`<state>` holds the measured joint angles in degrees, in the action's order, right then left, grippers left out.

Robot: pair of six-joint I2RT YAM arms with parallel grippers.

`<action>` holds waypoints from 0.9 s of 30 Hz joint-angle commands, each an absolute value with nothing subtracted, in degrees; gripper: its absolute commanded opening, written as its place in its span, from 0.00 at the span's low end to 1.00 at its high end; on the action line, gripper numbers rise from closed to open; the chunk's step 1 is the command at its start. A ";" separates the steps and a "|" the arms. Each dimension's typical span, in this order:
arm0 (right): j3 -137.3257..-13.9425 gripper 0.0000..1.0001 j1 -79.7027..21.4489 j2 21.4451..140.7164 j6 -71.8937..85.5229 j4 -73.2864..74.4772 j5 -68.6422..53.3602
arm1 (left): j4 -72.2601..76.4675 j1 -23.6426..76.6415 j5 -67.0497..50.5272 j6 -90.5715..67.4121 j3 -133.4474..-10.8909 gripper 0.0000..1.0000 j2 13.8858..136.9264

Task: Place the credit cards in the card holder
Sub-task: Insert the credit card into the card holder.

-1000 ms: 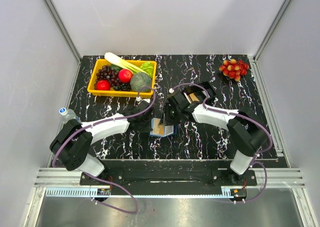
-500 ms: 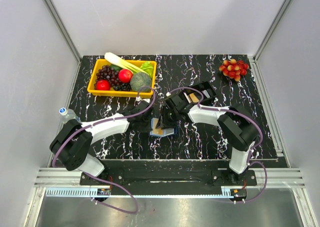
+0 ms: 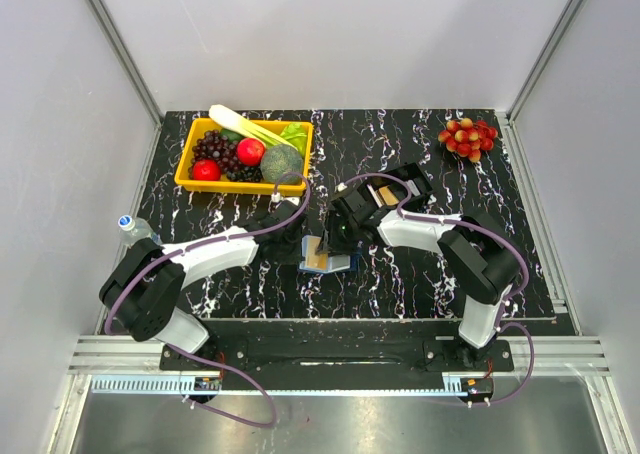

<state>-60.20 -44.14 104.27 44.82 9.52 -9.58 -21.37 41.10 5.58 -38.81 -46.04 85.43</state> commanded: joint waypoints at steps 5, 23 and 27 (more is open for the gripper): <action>-60.21 0.45 -44.30 103.18 44.56 9.94 -8.86 | -20.57 40.69 5.45 -38.32 -48.16 0.00 83.85; -60.73 0.44 -44.91 102.14 42.37 6.75 -10.48 | -21.27 40.26 6.33 -38.50 -48.16 0.00 83.67; -61.87 0.46 -43.16 98.71 39.38 10.72 -7.03 | -21.71 39.73 6.77 -38.50 -47.90 0.00 82.79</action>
<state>-59.42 -44.23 103.98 42.87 7.60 -11.53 -22.96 40.45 5.96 -38.46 -46.04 85.38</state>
